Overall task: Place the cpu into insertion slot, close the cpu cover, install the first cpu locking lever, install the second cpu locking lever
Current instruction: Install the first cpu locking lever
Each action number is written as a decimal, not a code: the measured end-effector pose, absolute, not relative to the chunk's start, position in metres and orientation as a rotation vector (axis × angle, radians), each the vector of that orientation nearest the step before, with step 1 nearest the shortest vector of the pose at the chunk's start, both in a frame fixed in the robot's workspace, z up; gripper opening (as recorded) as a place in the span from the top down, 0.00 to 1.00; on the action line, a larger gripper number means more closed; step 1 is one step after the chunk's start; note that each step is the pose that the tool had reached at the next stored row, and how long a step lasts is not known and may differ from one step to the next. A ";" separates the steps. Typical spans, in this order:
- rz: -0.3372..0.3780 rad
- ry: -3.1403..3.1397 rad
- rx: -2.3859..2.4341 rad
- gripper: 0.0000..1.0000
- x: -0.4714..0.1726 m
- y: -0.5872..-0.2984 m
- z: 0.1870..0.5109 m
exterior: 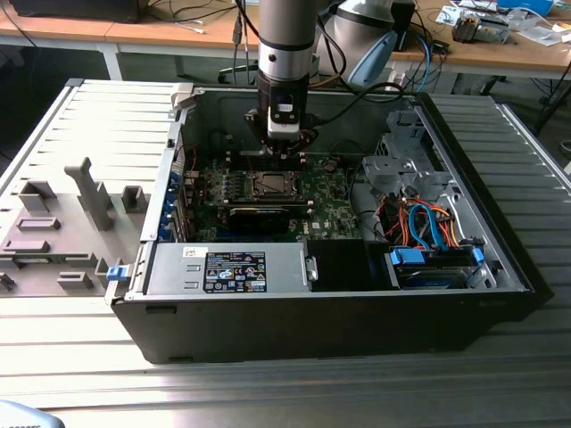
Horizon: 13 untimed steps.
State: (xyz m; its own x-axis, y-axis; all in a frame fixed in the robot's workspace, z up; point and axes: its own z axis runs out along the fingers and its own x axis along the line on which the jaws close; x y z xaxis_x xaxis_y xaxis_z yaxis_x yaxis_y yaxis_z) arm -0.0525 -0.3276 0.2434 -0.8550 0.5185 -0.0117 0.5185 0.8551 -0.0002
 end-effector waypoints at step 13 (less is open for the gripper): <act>-0.005 3.019 0.826 0.89 -0.053 -0.328 0.243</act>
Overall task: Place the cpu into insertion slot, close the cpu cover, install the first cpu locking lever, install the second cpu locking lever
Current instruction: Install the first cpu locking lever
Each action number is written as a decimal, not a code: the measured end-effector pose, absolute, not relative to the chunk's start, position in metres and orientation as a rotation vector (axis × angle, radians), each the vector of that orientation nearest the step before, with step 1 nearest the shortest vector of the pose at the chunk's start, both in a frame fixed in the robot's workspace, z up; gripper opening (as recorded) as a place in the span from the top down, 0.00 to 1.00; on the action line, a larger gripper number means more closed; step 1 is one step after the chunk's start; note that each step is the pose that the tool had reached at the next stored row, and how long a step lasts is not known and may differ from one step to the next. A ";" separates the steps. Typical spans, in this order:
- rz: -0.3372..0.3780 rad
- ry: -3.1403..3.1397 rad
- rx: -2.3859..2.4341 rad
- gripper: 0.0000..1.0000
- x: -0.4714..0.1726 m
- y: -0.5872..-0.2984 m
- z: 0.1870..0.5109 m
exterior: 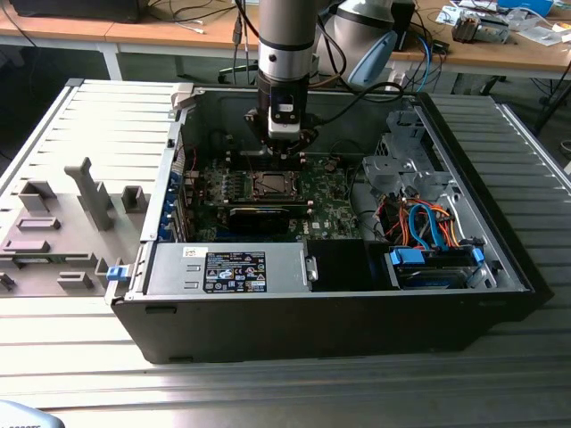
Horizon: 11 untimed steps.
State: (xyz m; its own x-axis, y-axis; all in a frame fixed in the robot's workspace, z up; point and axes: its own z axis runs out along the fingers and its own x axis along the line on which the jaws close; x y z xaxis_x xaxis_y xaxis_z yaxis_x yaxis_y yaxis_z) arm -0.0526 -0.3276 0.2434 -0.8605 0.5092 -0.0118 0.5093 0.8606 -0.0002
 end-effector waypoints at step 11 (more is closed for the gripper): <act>-0.005 3.023 0.814 0.89 -0.053 -0.328 0.243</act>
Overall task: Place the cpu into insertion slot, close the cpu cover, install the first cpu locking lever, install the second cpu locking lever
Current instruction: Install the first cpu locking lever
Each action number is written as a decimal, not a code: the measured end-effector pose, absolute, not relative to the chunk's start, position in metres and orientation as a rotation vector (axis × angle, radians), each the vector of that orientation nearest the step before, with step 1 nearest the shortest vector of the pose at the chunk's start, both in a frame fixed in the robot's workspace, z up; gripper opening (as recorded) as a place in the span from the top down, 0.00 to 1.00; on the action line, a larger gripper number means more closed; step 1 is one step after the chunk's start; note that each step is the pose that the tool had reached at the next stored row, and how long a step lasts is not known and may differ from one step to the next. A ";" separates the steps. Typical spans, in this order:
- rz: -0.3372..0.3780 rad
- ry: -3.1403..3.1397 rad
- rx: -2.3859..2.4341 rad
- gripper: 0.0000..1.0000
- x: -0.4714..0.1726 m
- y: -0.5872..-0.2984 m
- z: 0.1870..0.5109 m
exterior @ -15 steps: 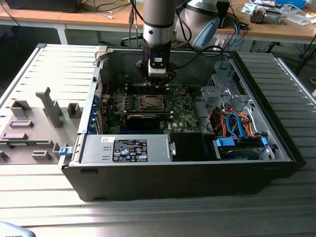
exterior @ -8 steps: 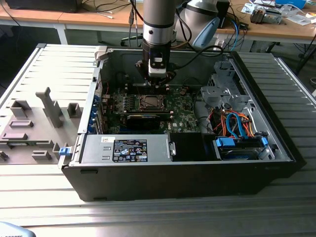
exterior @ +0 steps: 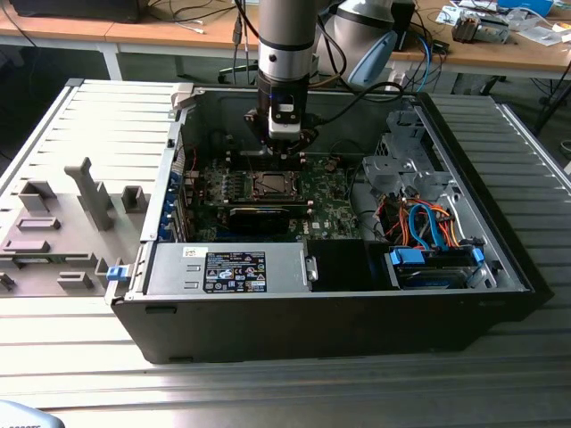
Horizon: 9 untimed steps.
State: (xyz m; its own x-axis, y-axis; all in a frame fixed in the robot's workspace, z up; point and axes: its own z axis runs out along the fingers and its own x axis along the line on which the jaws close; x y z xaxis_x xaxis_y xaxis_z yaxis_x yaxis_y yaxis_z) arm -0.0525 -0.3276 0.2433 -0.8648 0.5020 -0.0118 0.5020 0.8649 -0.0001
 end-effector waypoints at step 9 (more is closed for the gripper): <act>-0.005 3.025 0.803 0.89 -0.053 -0.328 0.243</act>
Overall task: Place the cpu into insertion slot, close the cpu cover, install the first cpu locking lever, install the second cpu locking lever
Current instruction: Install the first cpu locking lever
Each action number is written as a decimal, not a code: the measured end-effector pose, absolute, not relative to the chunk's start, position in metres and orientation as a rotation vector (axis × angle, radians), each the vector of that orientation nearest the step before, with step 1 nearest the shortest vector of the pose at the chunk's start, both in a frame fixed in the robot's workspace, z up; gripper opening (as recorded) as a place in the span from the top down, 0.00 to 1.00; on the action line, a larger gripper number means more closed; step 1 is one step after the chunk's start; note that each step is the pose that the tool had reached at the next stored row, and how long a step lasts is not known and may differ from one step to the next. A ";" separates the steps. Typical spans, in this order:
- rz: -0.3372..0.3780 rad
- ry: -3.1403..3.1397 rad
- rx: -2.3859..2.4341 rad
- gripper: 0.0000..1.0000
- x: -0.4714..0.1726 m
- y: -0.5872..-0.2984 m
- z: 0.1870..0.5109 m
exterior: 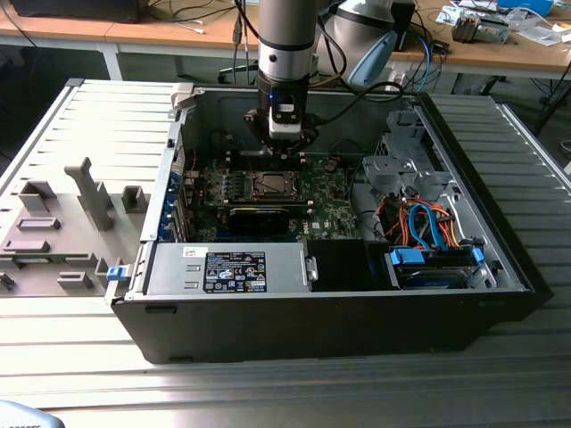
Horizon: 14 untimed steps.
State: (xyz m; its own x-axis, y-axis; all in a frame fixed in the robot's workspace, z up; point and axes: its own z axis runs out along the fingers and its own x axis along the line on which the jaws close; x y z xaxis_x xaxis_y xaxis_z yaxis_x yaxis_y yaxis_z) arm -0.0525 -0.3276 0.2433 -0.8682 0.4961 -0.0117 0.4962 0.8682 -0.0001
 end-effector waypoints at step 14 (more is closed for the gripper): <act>-0.005 3.031 0.782 0.89 -0.053 -0.328 0.243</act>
